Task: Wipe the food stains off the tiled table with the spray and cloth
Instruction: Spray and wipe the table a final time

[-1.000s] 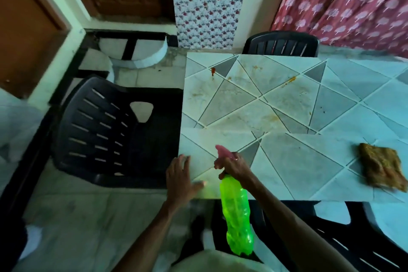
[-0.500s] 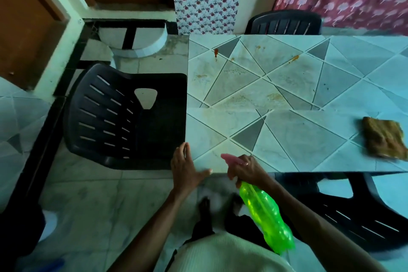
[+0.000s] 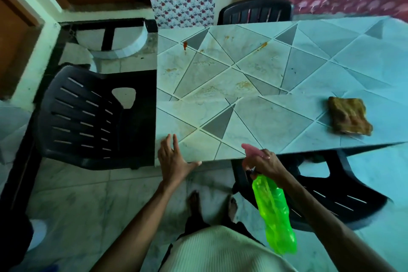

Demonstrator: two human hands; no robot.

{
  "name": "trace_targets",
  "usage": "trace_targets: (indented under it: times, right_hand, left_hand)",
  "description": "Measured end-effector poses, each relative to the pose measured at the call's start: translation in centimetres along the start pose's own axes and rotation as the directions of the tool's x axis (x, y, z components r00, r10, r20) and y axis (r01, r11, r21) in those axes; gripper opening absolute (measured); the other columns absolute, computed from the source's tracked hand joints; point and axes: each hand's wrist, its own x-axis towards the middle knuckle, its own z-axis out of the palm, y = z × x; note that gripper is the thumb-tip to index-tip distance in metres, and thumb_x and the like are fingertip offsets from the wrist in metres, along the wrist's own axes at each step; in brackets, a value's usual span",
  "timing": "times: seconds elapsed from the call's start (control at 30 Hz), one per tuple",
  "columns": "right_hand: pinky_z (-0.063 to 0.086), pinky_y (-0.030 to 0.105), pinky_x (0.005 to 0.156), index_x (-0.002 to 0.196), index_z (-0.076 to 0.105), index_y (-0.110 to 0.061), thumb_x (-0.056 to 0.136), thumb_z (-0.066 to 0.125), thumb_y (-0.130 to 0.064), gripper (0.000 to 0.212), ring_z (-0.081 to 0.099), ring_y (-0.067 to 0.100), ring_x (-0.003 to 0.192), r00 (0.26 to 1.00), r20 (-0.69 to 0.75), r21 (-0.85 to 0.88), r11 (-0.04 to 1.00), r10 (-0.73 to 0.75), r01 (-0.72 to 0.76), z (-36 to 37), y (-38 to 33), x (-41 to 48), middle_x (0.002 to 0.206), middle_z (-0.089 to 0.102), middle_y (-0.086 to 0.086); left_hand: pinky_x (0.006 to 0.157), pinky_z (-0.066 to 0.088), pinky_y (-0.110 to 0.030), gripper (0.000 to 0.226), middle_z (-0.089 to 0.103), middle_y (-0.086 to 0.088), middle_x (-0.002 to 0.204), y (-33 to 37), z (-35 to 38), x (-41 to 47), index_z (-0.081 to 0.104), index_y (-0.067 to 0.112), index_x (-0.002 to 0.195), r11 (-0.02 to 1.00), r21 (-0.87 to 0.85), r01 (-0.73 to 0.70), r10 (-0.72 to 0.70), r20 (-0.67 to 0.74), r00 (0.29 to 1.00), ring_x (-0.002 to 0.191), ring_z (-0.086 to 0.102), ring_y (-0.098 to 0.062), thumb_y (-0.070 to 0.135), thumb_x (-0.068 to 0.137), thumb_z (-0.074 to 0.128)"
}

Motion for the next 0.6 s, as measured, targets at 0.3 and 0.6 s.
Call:
trace_targets:
  times: [0.3, 0.6]
  right_hand:
    - [0.055, 0.041, 0.064, 0.087, 0.08, -0.026, 0.064, 0.053, -0.033, 0.036, 0.066, 0.03, 0.059, 0.931, -0.333, 0.109, 0.987, 0.15, -0.12, -7.8, 5.6, -3.9, 0.064, 0.07, 0.016]
    - [0.049, 0.035, 0.054, 0.108, 0.074, -0.003, 0.059, 0.065, -0.021, 0.053, 0.059, 0.024, 0.049, 0.895, -0.349, 0.337, 0.928, 0.278, -0.157, -12.7, 8.9, -7.1, 0.076, 0.068, 0.029]
  left_hand:
    - [0.113, 0.028, -0.052, 0.123, 0.03, -0.018, 0.155, 10.5, 4.3, 0.5, 0.034, 0.009, 0.15, 0.95, 0.11, -0.291, 0.27, 0.173, 0.947, 0.144, 0.027, -0.039, 0.075, 0.055, 0.076]
    - [0.114, 0.027, -0.049, 0.117, 0.036, -0.016, 0.153, 15.1, 5.8, 0.4, 0.038, 0.007, 0.147, 0.924, 0.193, -0.33, 0.3, 0.169, 0.939, 0.142, 0.03, -0.036, 0.066, 0.056, 0.082]
